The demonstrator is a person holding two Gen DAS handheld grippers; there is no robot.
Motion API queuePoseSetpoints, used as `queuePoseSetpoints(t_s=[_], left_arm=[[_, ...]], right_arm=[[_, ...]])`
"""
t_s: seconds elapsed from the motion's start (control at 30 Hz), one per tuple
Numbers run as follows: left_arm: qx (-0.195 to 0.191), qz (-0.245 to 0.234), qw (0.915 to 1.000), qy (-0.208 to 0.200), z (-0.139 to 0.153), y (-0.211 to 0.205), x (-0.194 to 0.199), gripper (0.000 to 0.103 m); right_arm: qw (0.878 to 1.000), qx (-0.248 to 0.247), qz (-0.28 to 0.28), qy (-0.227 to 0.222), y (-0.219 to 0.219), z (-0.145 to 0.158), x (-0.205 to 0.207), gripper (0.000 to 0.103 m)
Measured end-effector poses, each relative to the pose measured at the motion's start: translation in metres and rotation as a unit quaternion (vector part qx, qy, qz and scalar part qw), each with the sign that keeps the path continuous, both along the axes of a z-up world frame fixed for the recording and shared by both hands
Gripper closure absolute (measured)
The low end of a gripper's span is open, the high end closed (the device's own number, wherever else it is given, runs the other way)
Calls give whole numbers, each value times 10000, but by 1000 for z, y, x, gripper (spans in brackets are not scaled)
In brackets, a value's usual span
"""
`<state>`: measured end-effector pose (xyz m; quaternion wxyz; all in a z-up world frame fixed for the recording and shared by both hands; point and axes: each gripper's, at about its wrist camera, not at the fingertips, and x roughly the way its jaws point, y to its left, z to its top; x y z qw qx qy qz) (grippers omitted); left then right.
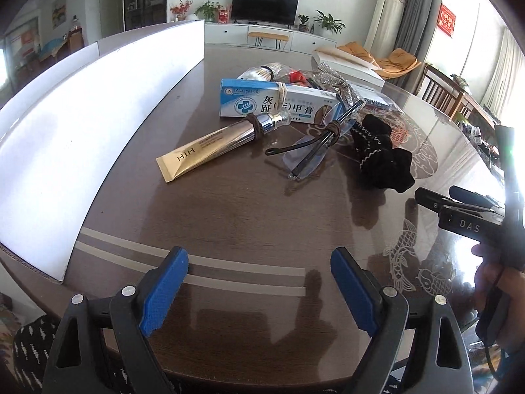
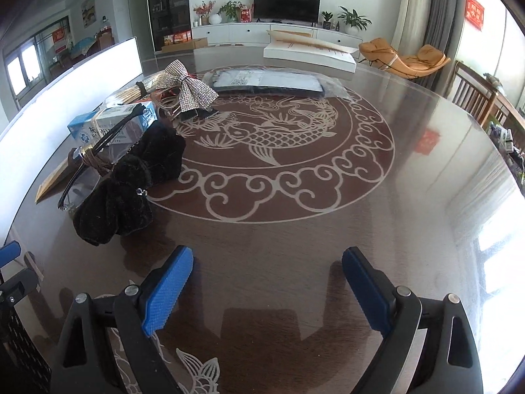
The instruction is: Organize objects
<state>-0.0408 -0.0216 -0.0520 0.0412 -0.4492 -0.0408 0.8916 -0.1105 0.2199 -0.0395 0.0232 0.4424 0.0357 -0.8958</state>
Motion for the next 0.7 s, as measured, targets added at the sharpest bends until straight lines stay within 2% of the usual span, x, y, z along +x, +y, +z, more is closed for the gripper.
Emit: queuePoseSetpoints(t_s=[0.2, 0.27, 0.37, 0.7], left_arm=[[-558, -82, 9984, 66, -7, 10, -4, 13], [-538, -99, 9985, 69, -7, 11, -3, 11], [-551, -26, 9985, 6, -10, 9, -4, 0], [-550, 43, 9984, 82, -9, 8, -3, 0]], right_arm=[[9997, -127, -180, -109, 4, -3, -1, 0], [9997, -130, -182, -102, 4, -3, 0, 0], [9997, -137, -184, -97, 4, -3, 0, 0], [9997, -136, -184, -99, 4, -3, -1, 0]])
